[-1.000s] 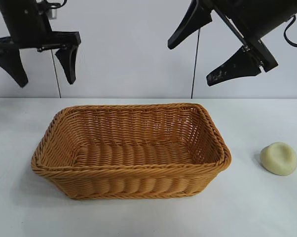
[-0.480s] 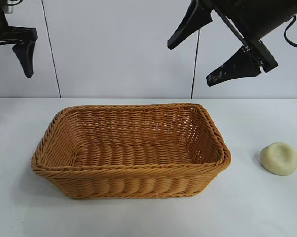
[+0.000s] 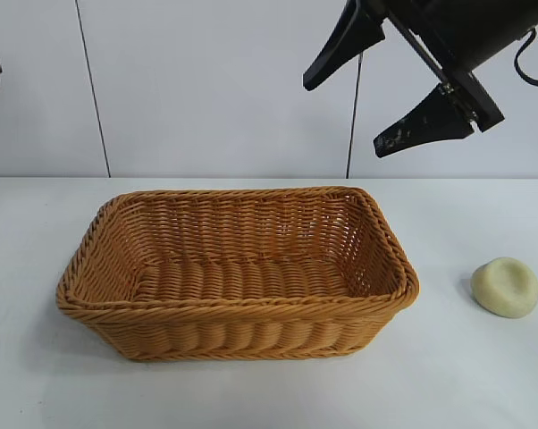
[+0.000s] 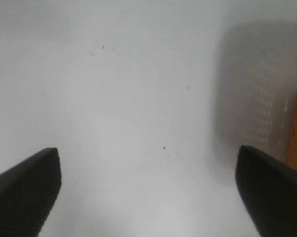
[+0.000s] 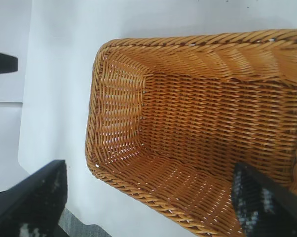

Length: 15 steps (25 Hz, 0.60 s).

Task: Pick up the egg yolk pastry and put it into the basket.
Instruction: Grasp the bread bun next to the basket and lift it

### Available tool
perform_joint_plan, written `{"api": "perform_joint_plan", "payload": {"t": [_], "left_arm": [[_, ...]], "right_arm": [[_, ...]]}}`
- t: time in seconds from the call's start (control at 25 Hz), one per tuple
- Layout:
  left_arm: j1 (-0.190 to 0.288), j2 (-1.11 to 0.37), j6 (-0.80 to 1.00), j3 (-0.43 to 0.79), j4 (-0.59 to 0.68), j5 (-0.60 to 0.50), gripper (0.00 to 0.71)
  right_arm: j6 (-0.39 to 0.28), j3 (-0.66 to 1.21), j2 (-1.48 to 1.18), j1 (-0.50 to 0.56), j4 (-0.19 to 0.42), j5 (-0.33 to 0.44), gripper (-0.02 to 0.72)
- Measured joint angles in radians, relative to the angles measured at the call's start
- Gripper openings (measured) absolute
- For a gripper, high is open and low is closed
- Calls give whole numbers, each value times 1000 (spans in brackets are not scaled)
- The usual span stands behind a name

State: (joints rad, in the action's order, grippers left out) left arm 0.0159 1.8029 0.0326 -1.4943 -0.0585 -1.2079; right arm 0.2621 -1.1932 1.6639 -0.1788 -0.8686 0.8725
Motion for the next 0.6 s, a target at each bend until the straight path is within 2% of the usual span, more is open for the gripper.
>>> {"api": "perform_joint_plan", "payload": {"t": [0.48,0.6], "left_arm": [[0,-654,-24,619,15,-2,692],[0,-839,-24,750,15,38,692]], "right_arm": [[0,0,0,0,1,0,644],[0,0,0,0,1,0,644]]}}
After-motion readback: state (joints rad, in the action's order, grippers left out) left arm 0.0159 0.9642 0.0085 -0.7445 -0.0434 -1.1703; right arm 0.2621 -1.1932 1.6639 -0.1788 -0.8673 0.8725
